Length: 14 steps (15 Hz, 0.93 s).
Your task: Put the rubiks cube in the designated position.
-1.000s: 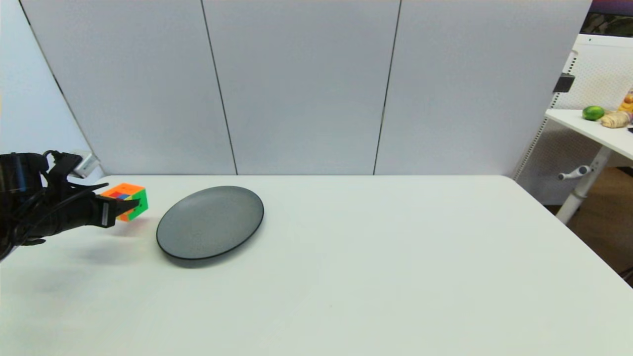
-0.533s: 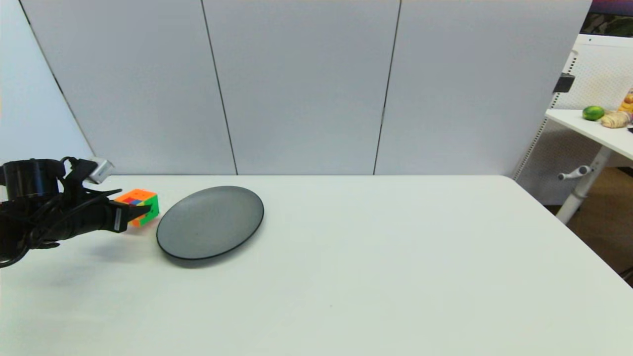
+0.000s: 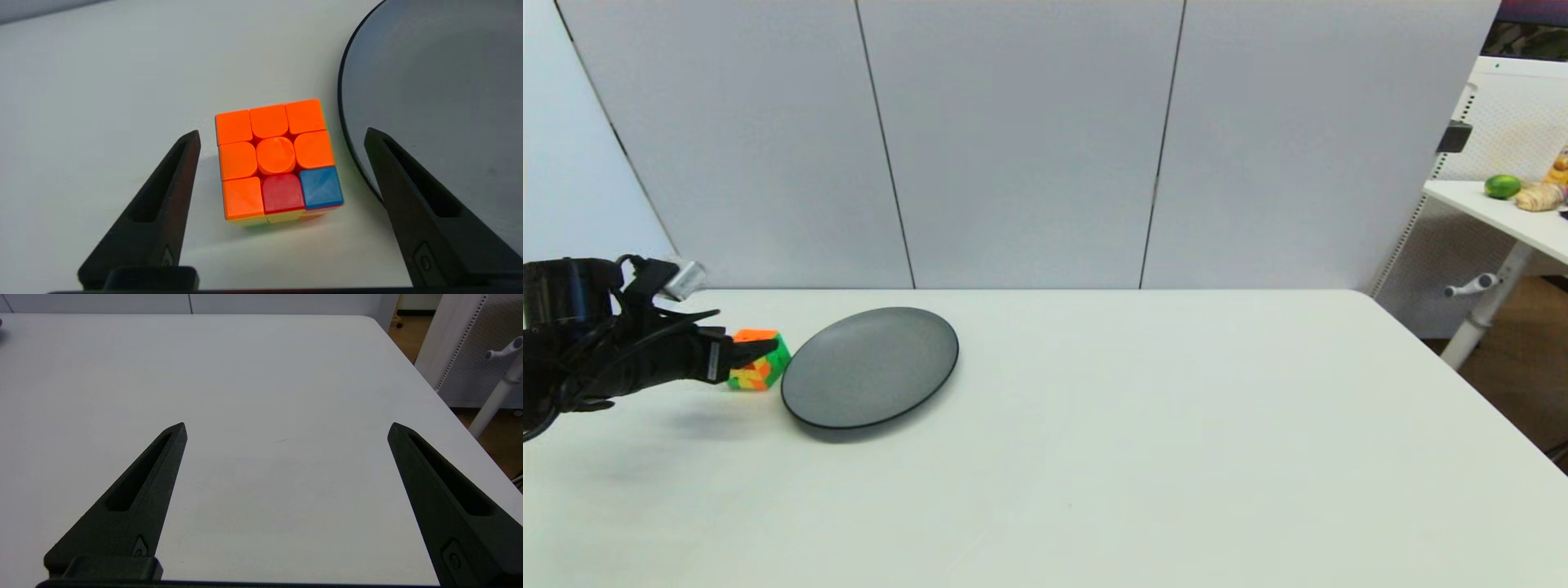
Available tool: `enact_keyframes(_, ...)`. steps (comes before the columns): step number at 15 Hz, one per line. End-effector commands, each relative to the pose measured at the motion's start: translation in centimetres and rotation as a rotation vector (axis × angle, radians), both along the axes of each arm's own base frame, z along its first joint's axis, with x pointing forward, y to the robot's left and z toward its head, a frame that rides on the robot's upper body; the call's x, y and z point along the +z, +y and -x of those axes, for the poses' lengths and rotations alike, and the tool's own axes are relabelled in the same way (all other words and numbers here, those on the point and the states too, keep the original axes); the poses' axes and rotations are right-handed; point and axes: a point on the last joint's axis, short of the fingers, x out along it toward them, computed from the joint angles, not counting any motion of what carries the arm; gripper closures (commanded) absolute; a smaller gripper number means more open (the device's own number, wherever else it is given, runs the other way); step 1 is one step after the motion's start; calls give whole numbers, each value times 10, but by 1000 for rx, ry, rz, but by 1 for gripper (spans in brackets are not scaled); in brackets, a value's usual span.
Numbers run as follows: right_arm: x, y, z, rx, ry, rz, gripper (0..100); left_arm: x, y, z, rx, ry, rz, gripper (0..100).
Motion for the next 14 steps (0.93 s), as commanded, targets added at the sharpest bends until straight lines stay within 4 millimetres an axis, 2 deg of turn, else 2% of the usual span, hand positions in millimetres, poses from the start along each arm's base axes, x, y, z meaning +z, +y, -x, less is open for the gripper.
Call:
enact_keyframes(1,0,0,0,0,1,0,0,64,-24,57,-26,-66,-21,0)
enact_keyframes(3,0,0,0,0,1,0,0,86,-47,99,-72,-88,-27,0)
enact_keyframes(4,0,0,0,0,1,0,0,91,-58,124,-95,-109,-29,0)
enact_keyframes(5,0,0,0,0,1,0,0,93,-68,157,-111,-160,-40,0)
enact_keyframes(6,0,0,0,0,1,0,0,92,-74,178,-100,-195,-48,0)
enact_keyframes(7,0,0,0,0,1,0,0,83,-83,209,-66,-237,-56,0)
enact_keyframes(10,0,0,0,2,1,0,0,50,-89,274,-43,-389,-60,0)
enact_keyframes(13,0,0,0,0,1,0,0,5,-88,317,96,-526,-51,0)
enact_keyframes(14,0,0,0,0,1,0,0,-13,-87,323,158,-547,-44,0)
